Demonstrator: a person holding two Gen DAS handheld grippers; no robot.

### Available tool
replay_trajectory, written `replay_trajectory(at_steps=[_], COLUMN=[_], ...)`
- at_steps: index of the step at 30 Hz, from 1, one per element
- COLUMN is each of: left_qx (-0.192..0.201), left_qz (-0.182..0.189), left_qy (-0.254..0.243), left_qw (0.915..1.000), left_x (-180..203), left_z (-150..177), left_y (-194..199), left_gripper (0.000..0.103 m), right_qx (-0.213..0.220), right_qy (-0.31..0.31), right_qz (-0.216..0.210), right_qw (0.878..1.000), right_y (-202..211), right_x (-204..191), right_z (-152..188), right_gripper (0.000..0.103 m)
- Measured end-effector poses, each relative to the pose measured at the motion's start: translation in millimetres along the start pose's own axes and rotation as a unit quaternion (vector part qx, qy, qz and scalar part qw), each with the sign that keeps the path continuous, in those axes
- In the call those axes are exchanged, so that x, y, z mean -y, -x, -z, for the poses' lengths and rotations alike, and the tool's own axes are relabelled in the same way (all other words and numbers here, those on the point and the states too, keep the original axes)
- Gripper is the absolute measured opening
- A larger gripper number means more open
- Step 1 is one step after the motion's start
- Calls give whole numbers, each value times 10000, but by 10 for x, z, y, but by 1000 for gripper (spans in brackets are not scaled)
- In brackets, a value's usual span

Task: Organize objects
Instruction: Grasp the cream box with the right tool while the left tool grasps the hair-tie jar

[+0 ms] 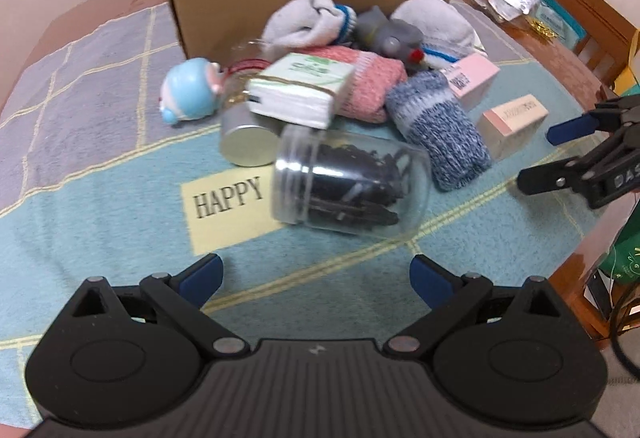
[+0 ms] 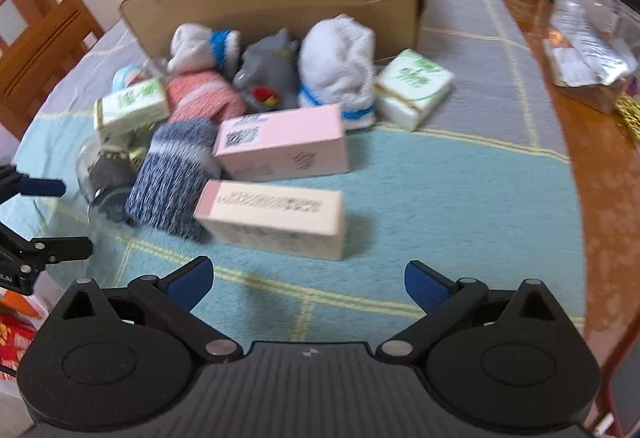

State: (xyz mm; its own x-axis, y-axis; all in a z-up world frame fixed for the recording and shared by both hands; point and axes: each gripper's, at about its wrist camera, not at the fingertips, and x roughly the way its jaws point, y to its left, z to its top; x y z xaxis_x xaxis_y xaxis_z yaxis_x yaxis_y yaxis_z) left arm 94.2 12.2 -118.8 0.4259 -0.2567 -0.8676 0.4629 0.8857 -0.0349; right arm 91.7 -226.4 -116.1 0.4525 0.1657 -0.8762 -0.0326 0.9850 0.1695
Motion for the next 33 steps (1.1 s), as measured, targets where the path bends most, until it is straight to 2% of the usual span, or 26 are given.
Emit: replay_trajectory(at_steps=[2, 8, 10, 17, 23, 29, 33], left_qx=[33, 238, 275, 475, 550, 602, 598], left_qz=[23, -99, -69, -65, -94, -42, -41], left_qy=[19, -150, -146, -239, -296, -234, -280], left_qw=[10000, 9996, 9995, 9986, 9980, 9979, 9978], left_x=[18, 90, 99, 119, 85, 45, 56], left_z=[15, 13, -11, -86, -142, -142, -137], left_y=[-31, -89, -100, -104, -109, -110, -145], left_gripper=[99, 100, 100, 100, 100, 100, 100], right_qx=[-19, 309, 446, 755, 768, 781, 760], right_qy=[76, 628, 727, 662, 565, 134, 20], right_qz=[124, 574, 563, 596, 663, 926, 1003], right_qw=[9999, 9959, 9948, 9932, 9932, 9925, 9920], right_y=[-58, -157, -177, -242, -280, -233, -242], right_x=[-60, -277, -310, -388, -368, -99, -96], right_z=[36, 96, 134, 102, 21, 47, 44], right_gripper=[103, 103, 103, 103, 103, 103, 103])
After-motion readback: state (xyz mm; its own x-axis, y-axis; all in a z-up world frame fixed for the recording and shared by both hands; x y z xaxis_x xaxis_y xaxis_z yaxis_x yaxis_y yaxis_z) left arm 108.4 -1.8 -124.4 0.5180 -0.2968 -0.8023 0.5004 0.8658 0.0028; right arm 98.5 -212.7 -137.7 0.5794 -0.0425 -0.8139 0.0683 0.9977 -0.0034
